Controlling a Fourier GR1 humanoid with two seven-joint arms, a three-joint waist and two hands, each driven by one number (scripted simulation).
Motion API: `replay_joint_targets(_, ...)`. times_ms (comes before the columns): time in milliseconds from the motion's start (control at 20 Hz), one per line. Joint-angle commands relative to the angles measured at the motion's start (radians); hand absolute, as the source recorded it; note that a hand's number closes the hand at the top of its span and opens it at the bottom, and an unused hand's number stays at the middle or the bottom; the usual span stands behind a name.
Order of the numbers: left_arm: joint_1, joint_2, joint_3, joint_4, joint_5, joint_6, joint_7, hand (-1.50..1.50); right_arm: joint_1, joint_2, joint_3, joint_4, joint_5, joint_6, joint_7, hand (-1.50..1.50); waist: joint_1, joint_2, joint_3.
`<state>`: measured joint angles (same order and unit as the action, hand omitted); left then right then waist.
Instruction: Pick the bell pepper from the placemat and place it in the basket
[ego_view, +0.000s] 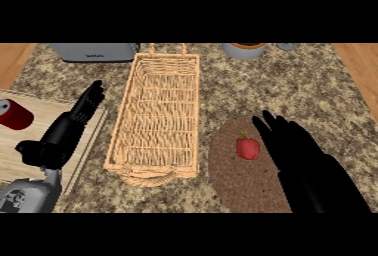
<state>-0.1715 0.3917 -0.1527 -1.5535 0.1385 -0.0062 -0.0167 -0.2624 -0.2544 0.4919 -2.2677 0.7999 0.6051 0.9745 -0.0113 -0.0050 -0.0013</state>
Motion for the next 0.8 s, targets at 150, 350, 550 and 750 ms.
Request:
replay_joint_targets(150, -0.038, -0.012, 0.043, -0.020, 0.006, -0.038, 0.067, 0.00, 0.105, 0.019, -0.037, -0.023, 0.066, -0.007, 0.013, -1.50, 0.007, 0.004, 0.001)
replay_joint_targets(350, 0.009, -0.078, 0.006, -0.021, -0.064, -0.007, -0.005, 0.00, 0.151, 0.000, -0.071, 0.149, 0.135, -0.183, -0.199, -1.50, 0.011, 0.006, 0.002)
replay_joint_targets(550, 0.028, -0.052, 0.042, -0.007, -0.068, -0.053, -0.018, 0.00, 0.141, 0.048, -0.042, 0.322, 0.214, -0.318, -0.281, -1.50, 0.014, 0.006, 0.002)
replay_joint_targets(750, 0.027, -0.041, 0.085, -0.048, -0.039, -0.088, 0.022, 0.00, 0.202, 0.018, -0.070, 0.427, 0.257, -0.461, -0.413, -1.50, 0.015, 0.005, 0.002)
